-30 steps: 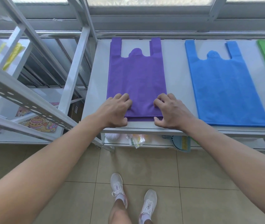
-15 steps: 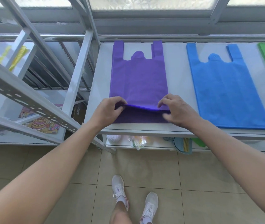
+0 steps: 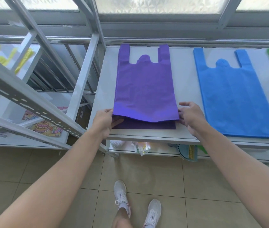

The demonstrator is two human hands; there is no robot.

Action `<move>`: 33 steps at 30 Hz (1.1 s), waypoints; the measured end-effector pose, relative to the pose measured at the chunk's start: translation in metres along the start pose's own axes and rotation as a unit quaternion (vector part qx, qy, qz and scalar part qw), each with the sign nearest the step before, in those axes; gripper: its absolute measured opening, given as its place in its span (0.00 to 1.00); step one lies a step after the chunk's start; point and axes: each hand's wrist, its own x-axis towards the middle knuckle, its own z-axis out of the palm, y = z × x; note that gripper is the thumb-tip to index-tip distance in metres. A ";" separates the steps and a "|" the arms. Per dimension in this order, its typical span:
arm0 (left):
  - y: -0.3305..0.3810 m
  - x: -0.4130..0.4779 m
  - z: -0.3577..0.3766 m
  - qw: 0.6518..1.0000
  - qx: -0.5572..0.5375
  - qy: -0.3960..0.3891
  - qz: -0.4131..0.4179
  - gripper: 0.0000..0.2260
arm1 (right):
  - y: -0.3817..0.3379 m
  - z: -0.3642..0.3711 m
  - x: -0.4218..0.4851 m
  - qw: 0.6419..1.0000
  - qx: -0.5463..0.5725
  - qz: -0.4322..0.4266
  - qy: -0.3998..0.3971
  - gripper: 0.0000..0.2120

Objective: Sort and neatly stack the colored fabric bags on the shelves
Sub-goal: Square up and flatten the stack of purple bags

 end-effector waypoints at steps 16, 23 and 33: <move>0.011 0.018 -0.007 0.967 0.244 0.014 0.067 0.06 | -0.007 0.005 0.010 0.992 -0.118 -0.022 -0.030 0.10; 0.015 0.007 -0.003 0.948 0.301 0.029 0.097 0.06 | -0.014 0.008 0.004 0.978 -0.204 -0.037 -0.025 0.07; 0.016 -0.010 0.003 0.880 0.447 0.074 0.145 0.08 | -0.019 0.007 0.001 0.939 -0.338 -0.055 -0.043 0.07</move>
